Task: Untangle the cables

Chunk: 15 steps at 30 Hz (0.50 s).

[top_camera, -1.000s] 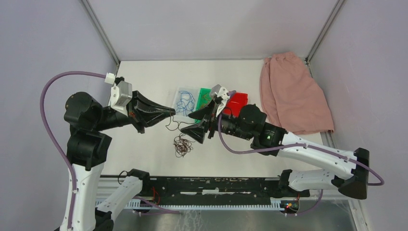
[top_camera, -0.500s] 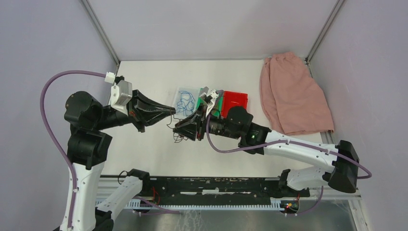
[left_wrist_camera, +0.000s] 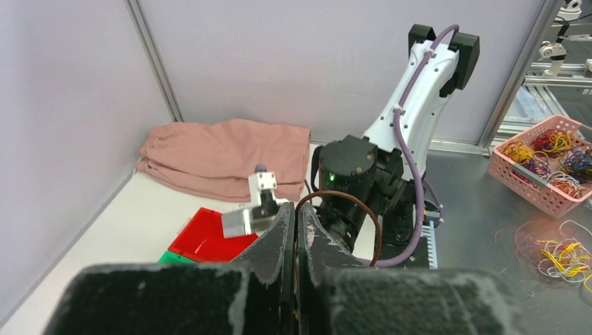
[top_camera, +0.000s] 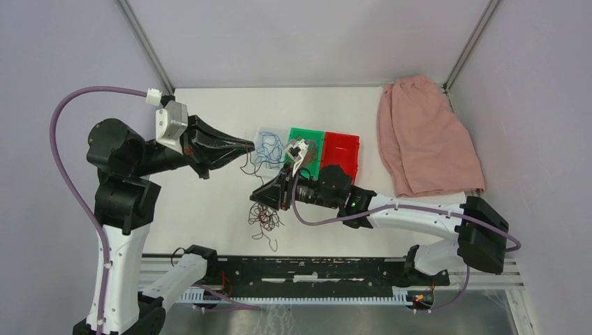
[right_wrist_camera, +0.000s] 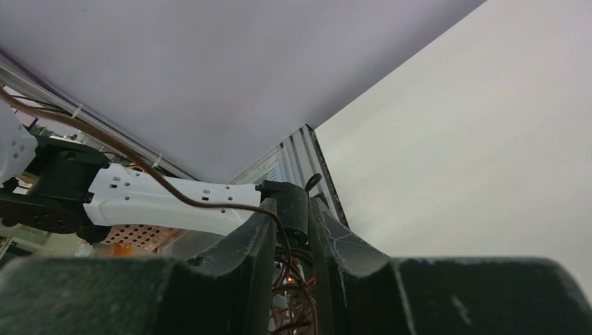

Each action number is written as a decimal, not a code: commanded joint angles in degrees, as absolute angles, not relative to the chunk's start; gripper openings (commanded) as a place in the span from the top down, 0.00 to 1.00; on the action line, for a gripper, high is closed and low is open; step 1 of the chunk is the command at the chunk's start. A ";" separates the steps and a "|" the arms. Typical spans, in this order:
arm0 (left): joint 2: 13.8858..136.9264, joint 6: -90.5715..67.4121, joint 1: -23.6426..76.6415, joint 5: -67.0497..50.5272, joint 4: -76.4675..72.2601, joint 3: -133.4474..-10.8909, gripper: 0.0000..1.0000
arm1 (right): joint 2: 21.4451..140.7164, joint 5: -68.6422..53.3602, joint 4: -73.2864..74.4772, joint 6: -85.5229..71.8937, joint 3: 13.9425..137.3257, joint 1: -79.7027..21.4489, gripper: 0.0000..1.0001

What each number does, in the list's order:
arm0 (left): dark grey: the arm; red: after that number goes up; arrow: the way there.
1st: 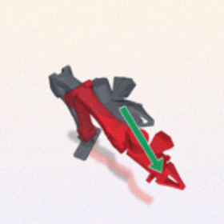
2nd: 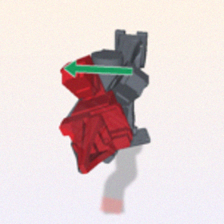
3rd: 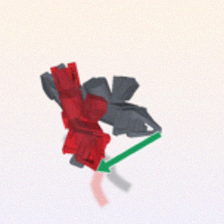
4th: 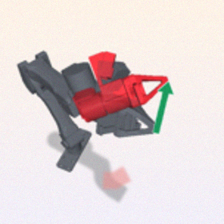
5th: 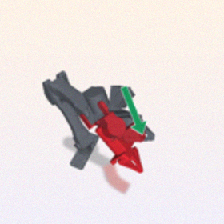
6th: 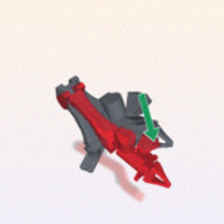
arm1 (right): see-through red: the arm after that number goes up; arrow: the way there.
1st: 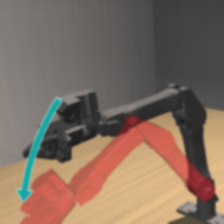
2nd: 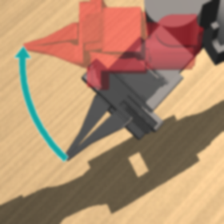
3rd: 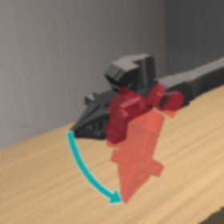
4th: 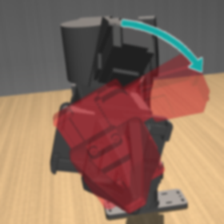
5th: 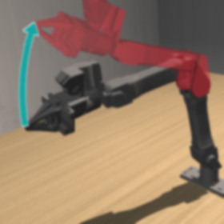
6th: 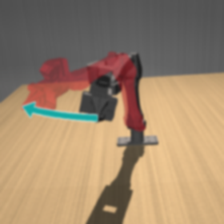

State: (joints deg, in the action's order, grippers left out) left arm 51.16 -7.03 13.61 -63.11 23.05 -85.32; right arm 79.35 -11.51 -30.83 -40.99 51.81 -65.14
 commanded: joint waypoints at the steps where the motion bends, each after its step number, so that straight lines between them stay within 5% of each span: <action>1: 51.97 -10.42 13.62 -63.48 19.69 -90.44 0.94 | 80.31 -10.47 -36.13 -43.13 50.80 -65.14 0.71; 15: 57.65 -8.18 13.60 -60.57 18.24 -100.79 0.96 | 83.11 -6.10 -32.47 -39.55 44.85 -64.42 0.72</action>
State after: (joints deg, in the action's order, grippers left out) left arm 56.03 -7.01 13.61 -62.81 22.13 -96.49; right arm 81.80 -7.81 -33.39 -41.69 45.74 -64.75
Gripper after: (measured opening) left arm 0.053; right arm 0.286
